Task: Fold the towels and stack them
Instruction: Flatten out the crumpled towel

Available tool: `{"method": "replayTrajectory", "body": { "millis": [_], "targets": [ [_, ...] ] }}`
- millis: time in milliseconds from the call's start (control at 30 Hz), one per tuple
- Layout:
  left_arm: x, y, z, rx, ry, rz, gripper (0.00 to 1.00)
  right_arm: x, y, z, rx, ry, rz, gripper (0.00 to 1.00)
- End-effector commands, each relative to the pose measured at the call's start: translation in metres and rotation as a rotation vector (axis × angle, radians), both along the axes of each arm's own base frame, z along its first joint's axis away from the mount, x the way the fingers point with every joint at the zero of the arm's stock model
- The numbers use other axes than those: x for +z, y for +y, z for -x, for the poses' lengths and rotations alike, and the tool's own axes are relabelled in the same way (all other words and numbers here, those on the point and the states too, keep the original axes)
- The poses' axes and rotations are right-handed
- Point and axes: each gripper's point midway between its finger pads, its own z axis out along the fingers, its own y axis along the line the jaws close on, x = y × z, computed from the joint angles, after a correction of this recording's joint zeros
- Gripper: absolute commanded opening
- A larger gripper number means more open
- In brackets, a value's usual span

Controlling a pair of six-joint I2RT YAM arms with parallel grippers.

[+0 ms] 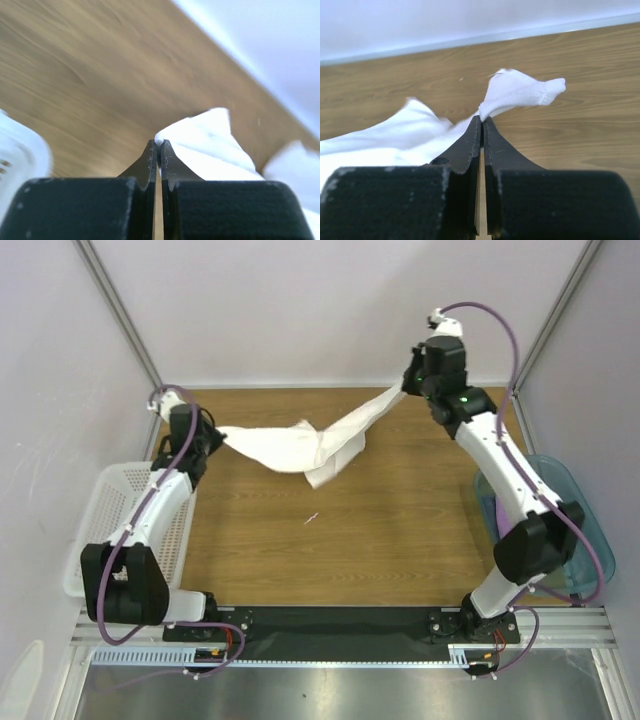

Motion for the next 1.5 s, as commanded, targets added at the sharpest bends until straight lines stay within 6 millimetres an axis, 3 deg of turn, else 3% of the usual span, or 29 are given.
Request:
{"method": "replayTrajectory", "body": {
  "millis": [0,33,133,167,233,267,433,500,567,600,667,700,733,800,867,1000,1100,1133,1200,1233,1300,1333,1367,1400,1433,1467],
  "targets": [
    [0.043,0.045,-0.004,0.11,-0.072,-0.017,0.0,0.013,-0.046,0.01,-0.081,-0.019,0.066,0.0],
    [0.062,0.056,-0.008,0.128,-0.116,-0.013,0.0,0.019,-0.053,0.012,-0.086,-0.032,0.071,0.0],
    [0.094,0.068,-0.014,0.147,-0.166,-0.043,0.0,0.046,-0.079,0.014,-0.129,-0.096,0.075,0.0],
    [0.122,0.072,-0.02,0.15,-0.212,-0.071,0.0,0.055,-0.084,0.015,-0.133,-0.122,0.089,0.0],
    [0.143,0.074,-0.025,0.152,-0.23,-0.089,0.0,0.069,-0.094,0.012,-0.149,-0.158,0.09,0.0],
    [0.167,0.076,-0.034,0.147,-0.268,-0.106,0.0,0.074,-0.096,0.011,-0.145,-0.17,0.093,0.0],
    [0.222,0.073,-0.058,0.107,-0.347,-0.131,0.0,0.098,-0.105,-0.004,-0.141,-0.231,0.116,0.0],
    [0.217,0.069,-0.071,0.069,-0.334,-0.138,0.0,0.101,-0.106,-0.009,-0.134,-0.241,0.133,0.0],
    [0.226,0.067,-0.08,0.044,-0.351,-0.153,0.0,0.103,-0.108,-0.019,-0.129,-0.246,0.141,0.0],
    [0.219,0.066,-0.088,0.033,-0.333,-0.155,0.0,0.11,-0.108,-0.021,-0.127,-0.263,0.146,0.0],
    [0.227,0.066,-0.096,0.016,-0.349,-0.171,0.0,0.106,-0.112,-0.034,-0.13,-0.257,0.155,0.0],
    [0.22,0.064,-0.105,0.004,-0.336,-0.17,0.0,0.108,-0.114,-0.037,-0.13,-0.263,0.156,0.0],
    [0.231,0.064,-0.108,0.0,-0.361,-0.173,0.0,0.119,-0.116,-0.04,-0.134,-0.287,0.156,0.0],
    [0.234,0.063,-0.115,-0.012,-0.371,-0.182,0.0,0.113,-0.119,-0.055,-0.133,-0.275,0.159,0.0],
    [0.243,0.063,-0.122,-0.022,-0.395,-0.195,0.0,0.123,-0.122,-0.064,-0.131,-0.297,0.167,0.0],
    [0.259,0.063,-0.124,-0.03,-0.433,-0.226,0.0,0.129,-0.13,-0.072,-0.145,-0.303,0.186,0.0],
    [0.263,0.06,-0.118,-0.057,-0.447,-0.243,0.0,0.124,-0.136,-0.07,-0.149,-0.29,0.182,0.0],
    [0.25,0.058,-0.118,-0.066,-0.422,-0.241,0.0,0.122,-0.138,-0.069,-0.149,-0.284,0.18,0.0],
    [0.254,0.056,-0.106,-0.07,-0.439,-0.245,0.0,0.11,-0.135,-0.061,-0.118,-0.257,0.177,0.0],
    [0.226,0.056,-0.105,-0.075,-0.38,-0.235,0.0,0.099,-0.134,-0.057,-0.104,-0.235,0.178,0.0],
    [0.221,0.054,-0.085,-0.064,-0.386,-0.216,0.0,0.09,-0.134,-0.047,-0.099,-0.234,0.175,0.0],
    [0.178,0.053,-0.077,-0.068,-0.31,-0.199,0.0,0.06,-0.137,-0.034,-0.102,-0.176,0.181,0.0],
    [0.17,0.052,-0.07,-0.058,-0.319,-0.179,0.0,0.055,-0.138,-0.03,-0.11,-0.185,0.178,0.0],
    [0.173,0.051,-0.052,-0.045,-0.341,-0.167,0.0,0.006,-0.141,-0.021,-0.113,-0.091,0.18,0.0],
    [0.128,0.049,-0.044,-0.043,-0.26,-0.137,0.0,0.008,-0.144,-0.008,-0.12,-0.101,0.175,0.0],
    [0.113,0.048,-0.036,-0.041,-0.231,-0.125,0.0,-0.009,-0.149,-0.001,-0.13,-0.07,0.171,0.0]
  ]
}}
